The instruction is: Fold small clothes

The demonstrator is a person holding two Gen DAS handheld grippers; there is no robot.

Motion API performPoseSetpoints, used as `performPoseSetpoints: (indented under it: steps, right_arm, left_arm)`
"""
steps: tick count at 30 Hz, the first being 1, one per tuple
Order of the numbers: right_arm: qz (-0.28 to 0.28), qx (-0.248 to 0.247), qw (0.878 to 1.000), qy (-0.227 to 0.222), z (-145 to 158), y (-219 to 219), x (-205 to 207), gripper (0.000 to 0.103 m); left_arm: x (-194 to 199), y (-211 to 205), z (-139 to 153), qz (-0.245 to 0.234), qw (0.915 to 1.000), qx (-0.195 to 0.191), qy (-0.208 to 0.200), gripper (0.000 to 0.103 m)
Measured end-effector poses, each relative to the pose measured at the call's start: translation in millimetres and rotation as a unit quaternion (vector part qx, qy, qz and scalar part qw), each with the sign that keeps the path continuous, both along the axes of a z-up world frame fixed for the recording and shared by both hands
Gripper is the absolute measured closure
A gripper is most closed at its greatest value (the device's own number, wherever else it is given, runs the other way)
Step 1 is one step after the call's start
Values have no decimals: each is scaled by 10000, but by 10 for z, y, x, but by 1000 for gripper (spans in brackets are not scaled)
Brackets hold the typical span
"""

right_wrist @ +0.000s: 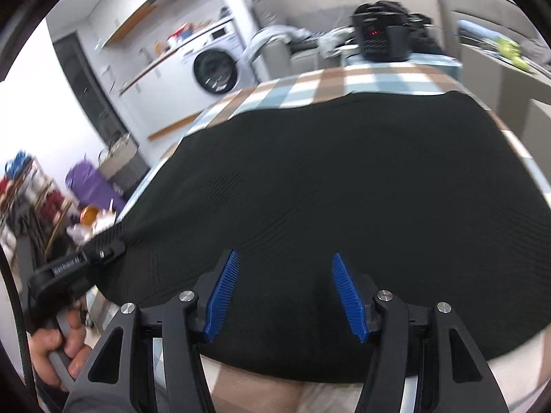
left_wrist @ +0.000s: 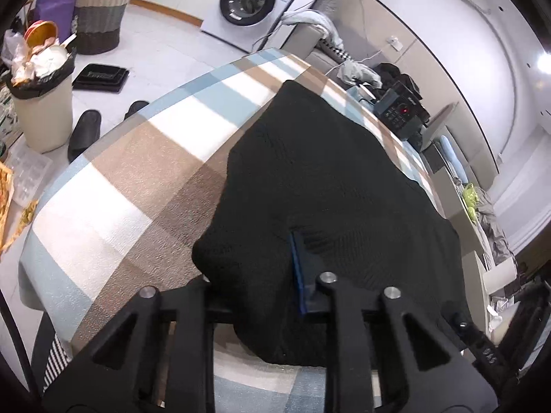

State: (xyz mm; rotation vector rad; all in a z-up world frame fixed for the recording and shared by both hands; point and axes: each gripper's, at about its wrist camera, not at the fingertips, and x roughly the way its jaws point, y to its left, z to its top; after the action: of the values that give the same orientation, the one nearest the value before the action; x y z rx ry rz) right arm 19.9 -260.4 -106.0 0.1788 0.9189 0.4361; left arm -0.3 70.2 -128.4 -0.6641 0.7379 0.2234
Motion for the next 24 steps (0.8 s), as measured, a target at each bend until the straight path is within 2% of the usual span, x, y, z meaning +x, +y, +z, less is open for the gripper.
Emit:
performPoseSetpoints:
  steps: [6,13,19,24]
  right_arm:
    - [450,-174,9987,140,-144,317,-1,45]
    - [629,-448,9970,-24,-167,418,-122,41]
    - [287,-192,9994,-26,-80,121,-160,41]
    - [-247,97,9995,-160,26,-320,-194,41]
  left_arm:
    - [-15,3,76,-27,9999,42,-101,86]
    - [-7,-41,270,-135,9993,228,-280,87]
    - [73,-174,604,-368,9965,523,-536,89]
    - [339,-610,1004,-932,9866,1045,-834,90]
